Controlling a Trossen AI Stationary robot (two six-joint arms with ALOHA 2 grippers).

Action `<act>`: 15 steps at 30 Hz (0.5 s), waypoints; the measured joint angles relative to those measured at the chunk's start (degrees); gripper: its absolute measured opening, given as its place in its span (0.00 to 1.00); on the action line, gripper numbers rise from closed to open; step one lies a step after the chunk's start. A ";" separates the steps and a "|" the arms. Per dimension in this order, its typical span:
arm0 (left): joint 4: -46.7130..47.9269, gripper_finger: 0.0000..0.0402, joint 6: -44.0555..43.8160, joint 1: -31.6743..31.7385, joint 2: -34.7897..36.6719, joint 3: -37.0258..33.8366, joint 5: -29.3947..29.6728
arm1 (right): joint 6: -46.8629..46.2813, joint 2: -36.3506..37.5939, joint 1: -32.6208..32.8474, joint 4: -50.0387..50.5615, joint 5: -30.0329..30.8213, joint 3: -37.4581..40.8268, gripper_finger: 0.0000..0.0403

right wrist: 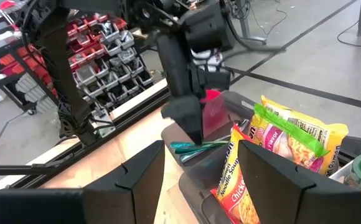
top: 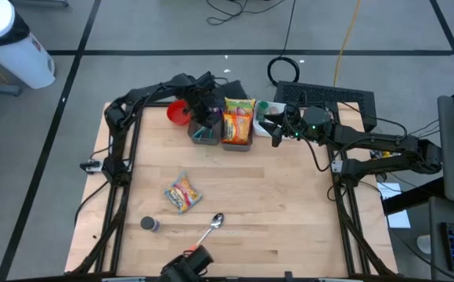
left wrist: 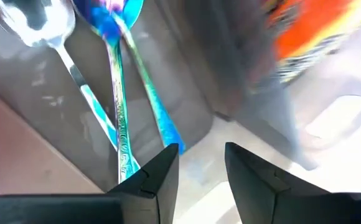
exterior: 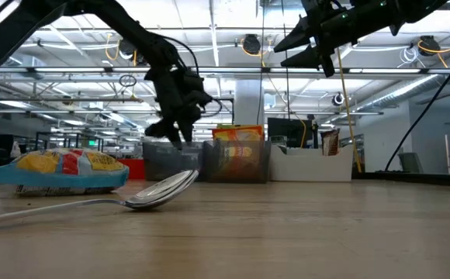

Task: Pick & Place Food Item
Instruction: Put the blue noodle pack into the right black bin

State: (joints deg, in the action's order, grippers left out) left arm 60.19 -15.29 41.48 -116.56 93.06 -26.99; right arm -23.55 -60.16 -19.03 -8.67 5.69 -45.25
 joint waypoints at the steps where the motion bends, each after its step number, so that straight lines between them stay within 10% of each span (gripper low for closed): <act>1: -0.05 0.34 0.18 0.11 0.86 0.00 -0.22 | 0.00 0.00 0.00 0.00 0.00 0.00 0.49; 15: 0.08 0.33 9.80 -2.36 26.87 0.02 1.89 | 0.20 0.00 0.00 -0.04 0.11 0.00 0.49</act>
State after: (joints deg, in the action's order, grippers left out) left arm 60.27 -5.49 39.11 -89.70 93.08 -25.10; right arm -23.35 -60.16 -19.03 -8.71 5.80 -45.25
